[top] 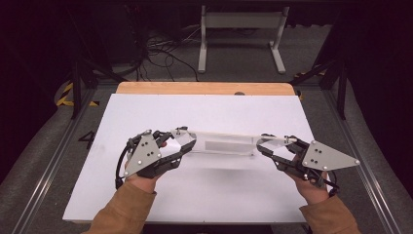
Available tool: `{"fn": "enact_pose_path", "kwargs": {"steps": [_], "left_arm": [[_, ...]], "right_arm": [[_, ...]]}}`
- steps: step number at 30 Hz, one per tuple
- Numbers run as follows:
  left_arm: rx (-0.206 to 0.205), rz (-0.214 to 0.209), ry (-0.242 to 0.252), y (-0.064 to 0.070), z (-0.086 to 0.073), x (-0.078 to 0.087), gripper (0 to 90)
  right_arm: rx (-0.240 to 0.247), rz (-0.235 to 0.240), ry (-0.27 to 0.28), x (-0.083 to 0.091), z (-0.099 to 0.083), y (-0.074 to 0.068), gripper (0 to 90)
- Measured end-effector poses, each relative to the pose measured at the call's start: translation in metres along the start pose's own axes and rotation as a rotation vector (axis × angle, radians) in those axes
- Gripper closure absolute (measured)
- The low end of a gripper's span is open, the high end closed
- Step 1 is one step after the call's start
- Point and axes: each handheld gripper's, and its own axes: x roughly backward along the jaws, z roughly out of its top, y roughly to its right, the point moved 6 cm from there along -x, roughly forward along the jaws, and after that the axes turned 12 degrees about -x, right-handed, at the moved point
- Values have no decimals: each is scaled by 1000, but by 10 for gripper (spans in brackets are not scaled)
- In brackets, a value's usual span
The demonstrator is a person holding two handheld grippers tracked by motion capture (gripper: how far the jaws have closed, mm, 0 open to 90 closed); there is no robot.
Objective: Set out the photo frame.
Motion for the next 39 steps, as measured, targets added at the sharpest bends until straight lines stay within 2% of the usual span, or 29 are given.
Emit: {"fn": "enact_pose_path", "kwargs": {"steps": [10,15,20,25,28,30,31,33,34,37,39], "left_arm": [[44,-26,7,1,5,16,584],[68,-30,2,0,4,16,588],[96,-22,11,-7,1,12,590],[117,-2,25,-15,-1,5,588],[138,7,60,-22,-4,-2,590],[148,15,67,-24,-6,-4,592],[151,18,63,-26,-8,-6,587],[159,34,11,-29,-20,-15,528],[159,34,11,-29,-20,-15,507],[203,23,-12,-30,-35,-23,499],[246,-10,-37,-30,-46,-31,499]], "right_arm": [[-50,56,-12,1,12,-14,692],[-74,60,-14,-1,12,-14,684],[-87,49,-6,-8,15,-6,650],[-111,14,13,-15,15,5,609],[-114,-29,13,-18,13,13,595],[-125,-39,13,-19,11,17,594],[-126,-39,20,-20,9,19,590],[-131,-66,4,-24,5,23,568],[-131,-66,4,-24,5,23,568],[-155,-91,-6,-30,-2,31,542],[-153,-107,-17,-33,-7,34,523]]}}
